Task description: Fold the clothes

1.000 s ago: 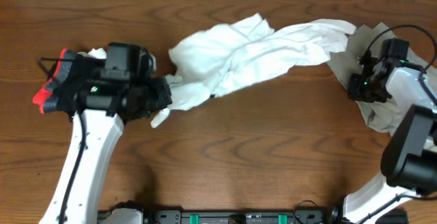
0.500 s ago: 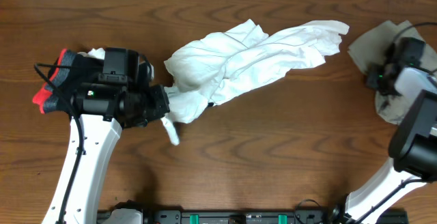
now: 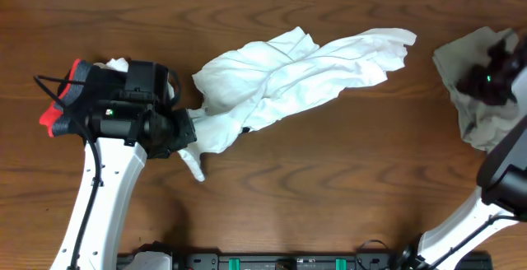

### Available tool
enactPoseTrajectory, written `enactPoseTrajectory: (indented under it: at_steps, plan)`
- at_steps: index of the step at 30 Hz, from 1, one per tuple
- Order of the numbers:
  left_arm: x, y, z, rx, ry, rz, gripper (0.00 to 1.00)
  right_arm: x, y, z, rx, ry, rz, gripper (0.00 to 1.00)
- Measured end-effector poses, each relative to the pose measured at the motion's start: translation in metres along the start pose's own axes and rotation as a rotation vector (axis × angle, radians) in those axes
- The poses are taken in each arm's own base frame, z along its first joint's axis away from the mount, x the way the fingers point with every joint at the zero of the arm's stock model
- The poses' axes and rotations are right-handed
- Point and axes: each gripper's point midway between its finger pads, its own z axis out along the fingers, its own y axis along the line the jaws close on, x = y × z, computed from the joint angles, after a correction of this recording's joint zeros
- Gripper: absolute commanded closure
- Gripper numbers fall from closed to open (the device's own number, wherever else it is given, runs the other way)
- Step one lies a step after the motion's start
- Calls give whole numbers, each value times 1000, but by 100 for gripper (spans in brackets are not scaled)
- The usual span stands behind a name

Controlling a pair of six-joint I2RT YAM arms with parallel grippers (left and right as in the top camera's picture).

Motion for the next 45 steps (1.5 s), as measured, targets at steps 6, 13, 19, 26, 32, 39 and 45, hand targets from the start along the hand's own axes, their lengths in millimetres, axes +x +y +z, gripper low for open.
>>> enactPoseTrajectory:
  at_steps: [6,13,19,26,32,39,45]
  plan:
    - [1,6,0,-31,0,-8,94,-24,119,-41,-127,-92,-301,40]
    - [1,7,0,-37,-2,-8,93,0,196,-23,-177,-52,-476,42]
    - [0,7,0,-37,-3,-8,93,7,218,7,-190,-36,-483,42]
    - [0,7,0,-37,-3,-8,93,18,219,40,-187,14,-449,44]
    - [0,7,0,-37,-3,-8,93,27,215,62,-181,55,-430,66]
    - [0,7,0,-37,-4,-8,93,23,217,63,-185,38,-415,99]
    - [0,7,0,-36,-5,-8,93,23,217,63,-186,39,-405,99]
